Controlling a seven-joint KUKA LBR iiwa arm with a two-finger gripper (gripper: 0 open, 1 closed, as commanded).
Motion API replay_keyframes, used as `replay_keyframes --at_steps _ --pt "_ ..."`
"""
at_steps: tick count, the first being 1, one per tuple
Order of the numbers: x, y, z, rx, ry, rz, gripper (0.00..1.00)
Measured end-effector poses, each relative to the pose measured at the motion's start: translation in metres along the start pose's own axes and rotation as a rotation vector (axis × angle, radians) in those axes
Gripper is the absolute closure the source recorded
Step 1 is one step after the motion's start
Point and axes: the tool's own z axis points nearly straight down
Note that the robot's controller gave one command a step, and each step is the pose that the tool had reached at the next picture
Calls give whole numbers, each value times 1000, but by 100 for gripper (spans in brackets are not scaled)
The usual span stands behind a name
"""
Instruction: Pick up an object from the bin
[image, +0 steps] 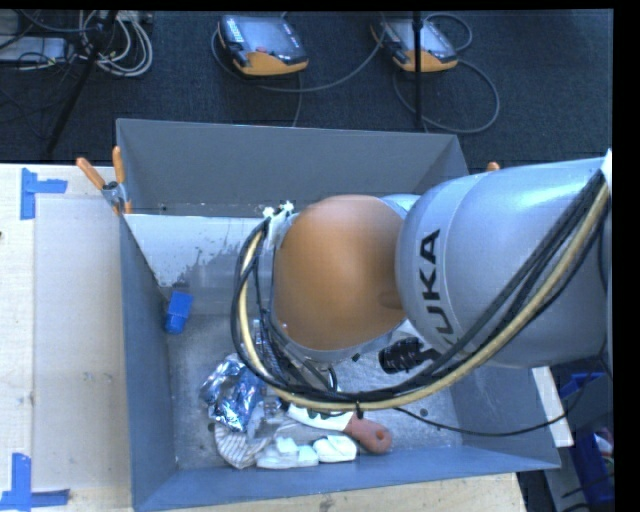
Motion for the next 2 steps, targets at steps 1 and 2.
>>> replay_keyframes --at_steps 1,2 --pt "-2 -1 -4 -2 -7 5 0" --pt "-9 3 43 -3 -14 -53 0"
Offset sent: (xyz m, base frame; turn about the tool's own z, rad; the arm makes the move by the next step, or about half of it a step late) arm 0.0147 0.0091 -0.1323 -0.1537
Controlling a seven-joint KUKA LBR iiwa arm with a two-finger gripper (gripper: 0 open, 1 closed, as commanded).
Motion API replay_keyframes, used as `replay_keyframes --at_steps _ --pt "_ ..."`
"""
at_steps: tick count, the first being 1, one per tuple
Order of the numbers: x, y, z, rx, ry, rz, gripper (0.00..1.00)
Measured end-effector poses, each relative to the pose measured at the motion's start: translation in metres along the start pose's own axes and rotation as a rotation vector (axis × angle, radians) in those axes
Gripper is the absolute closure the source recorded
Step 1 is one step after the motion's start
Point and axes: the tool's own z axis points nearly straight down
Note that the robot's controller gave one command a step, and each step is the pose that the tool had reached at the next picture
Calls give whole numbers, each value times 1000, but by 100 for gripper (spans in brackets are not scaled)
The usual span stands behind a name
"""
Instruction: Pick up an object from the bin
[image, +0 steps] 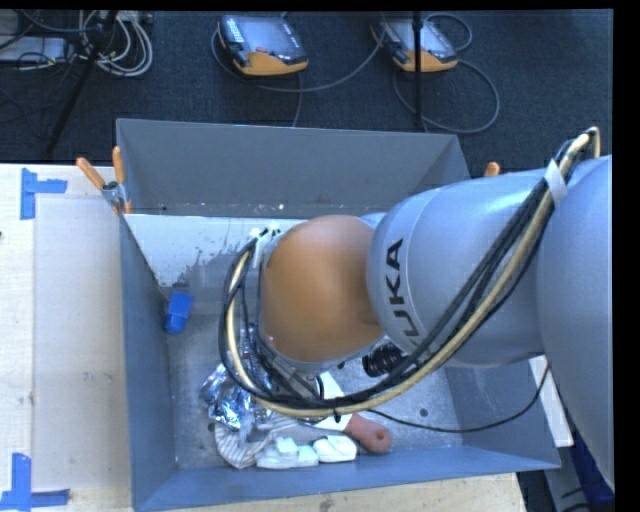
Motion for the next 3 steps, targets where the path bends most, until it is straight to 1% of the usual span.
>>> replay_keyframes --at_steps 1,2,3 --pt "-39 22 97 -6 -22 -358 100" --pt "-39 22 97 -6 -22 -358 100" --pt "-12 28 31 0 8 -491 0"
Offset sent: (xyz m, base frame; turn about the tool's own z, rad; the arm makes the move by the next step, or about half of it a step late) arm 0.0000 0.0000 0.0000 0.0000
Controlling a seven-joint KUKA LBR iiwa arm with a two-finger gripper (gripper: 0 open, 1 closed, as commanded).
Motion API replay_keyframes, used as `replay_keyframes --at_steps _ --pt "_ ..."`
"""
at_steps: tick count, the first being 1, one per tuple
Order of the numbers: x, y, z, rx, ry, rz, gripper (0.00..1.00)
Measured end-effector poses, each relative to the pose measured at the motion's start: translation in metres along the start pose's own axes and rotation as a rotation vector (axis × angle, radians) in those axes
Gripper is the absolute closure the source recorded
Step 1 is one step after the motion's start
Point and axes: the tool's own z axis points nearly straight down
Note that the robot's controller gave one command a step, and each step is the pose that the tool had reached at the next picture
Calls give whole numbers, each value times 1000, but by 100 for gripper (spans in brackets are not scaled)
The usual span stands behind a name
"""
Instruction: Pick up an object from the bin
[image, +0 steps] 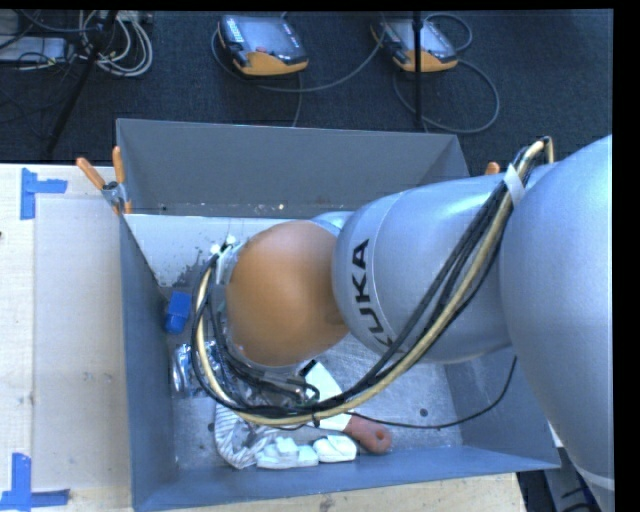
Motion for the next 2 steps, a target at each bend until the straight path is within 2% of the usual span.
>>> replay_keyframes --at_steps 1,2 --pt "-1 0 -2 0 -3 -1 0" --pt "-10 -10 67 1 3 -261 100"
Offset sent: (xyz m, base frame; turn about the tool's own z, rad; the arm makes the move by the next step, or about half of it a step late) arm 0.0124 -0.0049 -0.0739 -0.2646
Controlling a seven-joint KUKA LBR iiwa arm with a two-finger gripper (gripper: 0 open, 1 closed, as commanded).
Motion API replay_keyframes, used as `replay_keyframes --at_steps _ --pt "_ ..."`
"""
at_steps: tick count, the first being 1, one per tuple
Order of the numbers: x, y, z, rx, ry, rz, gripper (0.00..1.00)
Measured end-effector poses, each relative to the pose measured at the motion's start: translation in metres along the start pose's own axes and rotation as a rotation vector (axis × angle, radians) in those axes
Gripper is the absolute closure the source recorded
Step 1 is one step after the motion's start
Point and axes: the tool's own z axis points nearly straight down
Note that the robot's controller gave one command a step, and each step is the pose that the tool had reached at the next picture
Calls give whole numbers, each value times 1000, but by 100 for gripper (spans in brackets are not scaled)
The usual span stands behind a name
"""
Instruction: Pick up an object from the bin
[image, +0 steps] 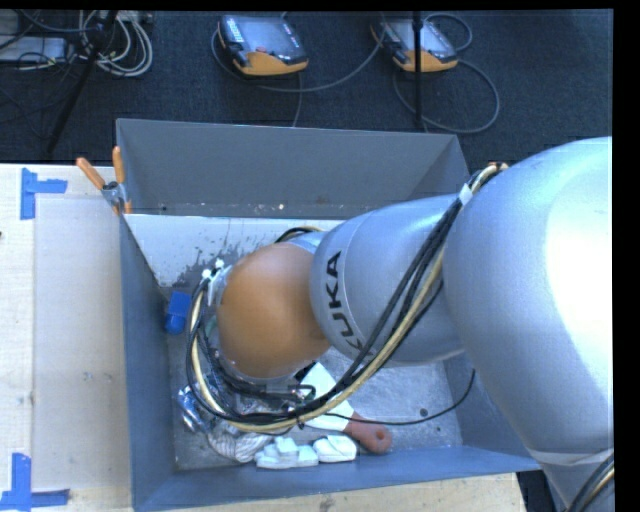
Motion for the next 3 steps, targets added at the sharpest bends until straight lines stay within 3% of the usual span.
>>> replay_keyframes --at_steps 1,3 --pt "0 0 0 0 0 1 100" --pt "-2 -6 -34 1 -7 42 100"
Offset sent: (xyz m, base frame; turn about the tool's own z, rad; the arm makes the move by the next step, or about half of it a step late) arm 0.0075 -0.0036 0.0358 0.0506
